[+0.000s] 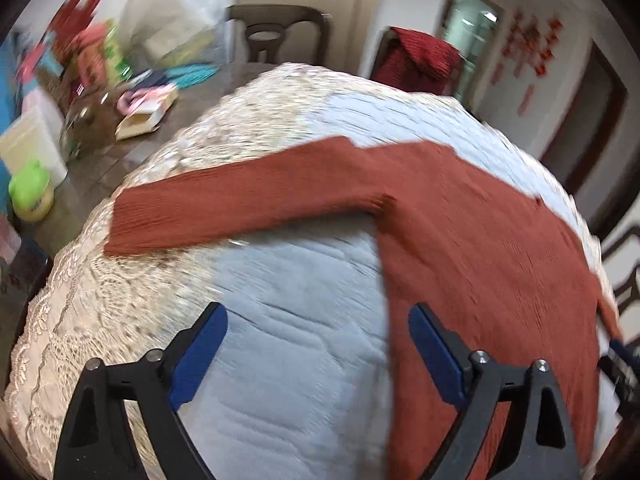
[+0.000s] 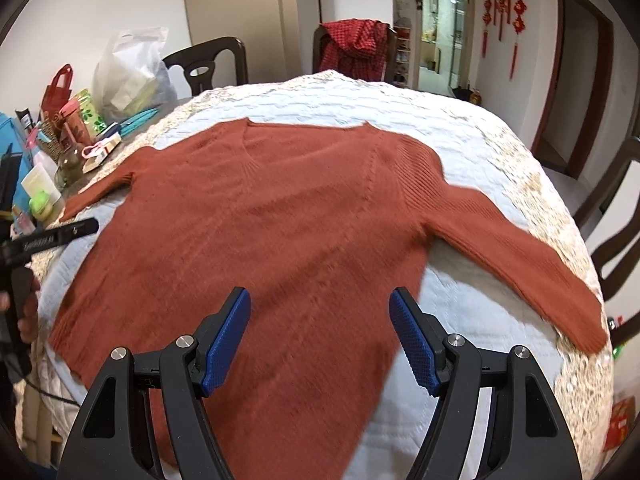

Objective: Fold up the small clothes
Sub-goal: 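Grasp the sweater sleeve cuff with the left gripper and lift it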

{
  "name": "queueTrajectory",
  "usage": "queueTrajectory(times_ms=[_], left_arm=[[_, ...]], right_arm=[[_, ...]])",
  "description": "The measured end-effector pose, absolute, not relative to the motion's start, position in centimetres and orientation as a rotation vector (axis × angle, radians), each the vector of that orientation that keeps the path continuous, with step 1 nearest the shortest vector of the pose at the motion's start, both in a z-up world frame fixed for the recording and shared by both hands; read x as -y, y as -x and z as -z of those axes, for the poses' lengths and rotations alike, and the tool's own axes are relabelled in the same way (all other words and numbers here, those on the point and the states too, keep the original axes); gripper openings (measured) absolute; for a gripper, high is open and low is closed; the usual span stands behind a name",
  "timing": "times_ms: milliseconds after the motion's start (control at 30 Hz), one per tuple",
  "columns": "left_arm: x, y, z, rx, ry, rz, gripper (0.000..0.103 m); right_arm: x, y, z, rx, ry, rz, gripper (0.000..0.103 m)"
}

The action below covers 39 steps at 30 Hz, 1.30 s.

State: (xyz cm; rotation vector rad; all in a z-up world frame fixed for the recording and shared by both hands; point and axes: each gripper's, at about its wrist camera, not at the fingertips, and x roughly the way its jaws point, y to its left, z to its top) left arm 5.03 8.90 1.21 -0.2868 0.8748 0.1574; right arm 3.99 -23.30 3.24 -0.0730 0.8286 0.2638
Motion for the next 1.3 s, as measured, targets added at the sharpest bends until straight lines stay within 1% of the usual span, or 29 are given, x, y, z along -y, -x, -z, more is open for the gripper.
queueTrajectory(times_ms=[133,300,500,533,567,600,667,700,733,767,800,867,967,1133,1233,1300], left_arm=[[-12.8,-5.1,-1.1,-0.836,0.412,-0.208,0.090],[-16.2,-5.1,-0.2,-0.822,0.496,-0.285,0.090],[-18.3,-6.5,0.4,-0.813,0.562,-0.325,0.081],[-18.5,-6.8,0.4,-0.804,0.563,-0.337,0.077],[-18.7,-7.0,0.4,-0.801,0.554,-0.353,0.069],[-18.8,-7.3,0.3,-0.801,0.548,-0.369,0.064],[-19.4,-7.4,0.5,-0.805,0.551,-0.399,0.043],[-19.7,-7.5,0.5,-0.803,0.551,-0.415,0.037],[-20.1,-7.6,0.5,-0.804,0.552,-0.417,0.025],[-20.3,-7.7,0.5,-0.808,0.558,-0.412,0.017],[-20.5,-7.8,0.4,-0.807,0.565,-0.407,0.016],[-20.2,-8.0,-0.7,-0.787,0.539,-0.390,0.008],[-18.3,-8.7,-3.4,-0.736,0.481,-0.299,0.008],[-11.6,-11.0,-8.5,-0.648,0.365,-0.046,0.008],[-6.2,-12.7,-9.8,-0.639,0.305,0.129,0.008],[-3.0,-13.7,-9.6,-0.653,0.275,0.224,0.008]], right_arm=[[22.4,-4.7,-3.1,-0.831,0.083,-0.284,0.072],[21.8,-5.4,-2.7,-0.844,0.088,-0.296,0.072],[21.5,-6.1,-2.3,-0.862,0.086,-0.298,0.072],[21.5,-6.3,-2.2,-0.865,0.085,-0.297,0.072],[21.6,-6.3,-2.2,-0.866,0.083,-0.298,0.072],[21.6,-6.3,-2.2,-0.867,0.081,-0.298,0.072],[21.7,-6.4,-2.2,-0.868,0.078,-0.298,0.072],[21.7,-6.4,-2.1,-0.869,0.077,-0.297,0.072],[21.7,-6.5,-2.1,-0.869,0.075,-0.297,0.072],[21.8,-6.5,-2.1,-0.870,0.073,-0.298,0.072],[21.9,-6.6,-2.1,-0.870,0.069,-0.298,0.072],[22.1,-6.7,-2.1,-0.870,0.062,-0.300,0.072],[22.3,-6.7,-2.1,-0.869,0.051,-0.306,0.072],[22.7,-6.6,-2.4,-0.858,0.021,-0.316,0.072],[23.1,-6.4,-2.6,-0.851,0.003,-0.316,0.072],[23.4,-6.3,-2.7,-0.850,-0.012,-0.311,0.072]])
